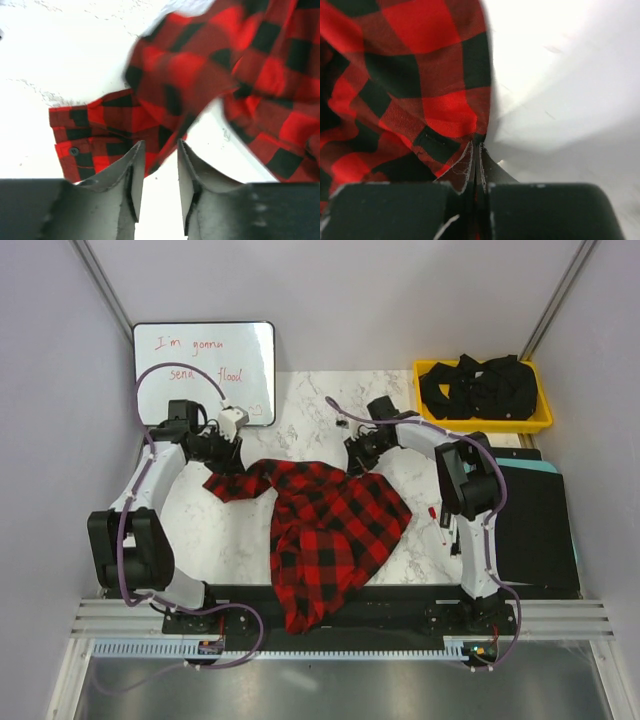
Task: Fold and stack the long sleeve shirts
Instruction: Flatten the shirt out
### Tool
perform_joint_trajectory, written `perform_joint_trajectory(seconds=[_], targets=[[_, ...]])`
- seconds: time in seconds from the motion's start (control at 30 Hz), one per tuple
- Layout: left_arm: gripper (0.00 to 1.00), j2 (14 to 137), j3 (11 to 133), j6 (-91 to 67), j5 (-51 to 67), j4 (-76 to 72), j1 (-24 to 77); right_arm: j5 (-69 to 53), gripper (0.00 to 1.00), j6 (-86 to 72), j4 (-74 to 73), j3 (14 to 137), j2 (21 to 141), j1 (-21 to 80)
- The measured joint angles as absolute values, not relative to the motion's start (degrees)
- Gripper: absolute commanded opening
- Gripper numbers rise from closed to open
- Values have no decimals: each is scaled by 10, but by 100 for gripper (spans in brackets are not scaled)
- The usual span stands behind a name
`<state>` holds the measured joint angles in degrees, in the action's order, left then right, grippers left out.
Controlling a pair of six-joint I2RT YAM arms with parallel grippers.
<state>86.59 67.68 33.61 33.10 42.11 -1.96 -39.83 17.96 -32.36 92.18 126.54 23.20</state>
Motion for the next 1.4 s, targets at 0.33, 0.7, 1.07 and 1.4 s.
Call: perform_joint_trajectory(seconds=[0.33, 0.7, 1.07, 1.4], targets=[[70, 955, 698, 255, 234, 341, -14, -361, 0, 212, -381, 917, 1249, 177], [69, 1050, 679, 237, 66, 311, 15, -368, 0, 225, -413, 900, 1229, 184], [2, 1073, 794, 226, 123, 374, 51, -376, 0, 223, -420, 902, 1229, 184], [75, 839, 961, 195, 363, 382, 420, -380, 0, 197, -413, 944, 1229, 181]])
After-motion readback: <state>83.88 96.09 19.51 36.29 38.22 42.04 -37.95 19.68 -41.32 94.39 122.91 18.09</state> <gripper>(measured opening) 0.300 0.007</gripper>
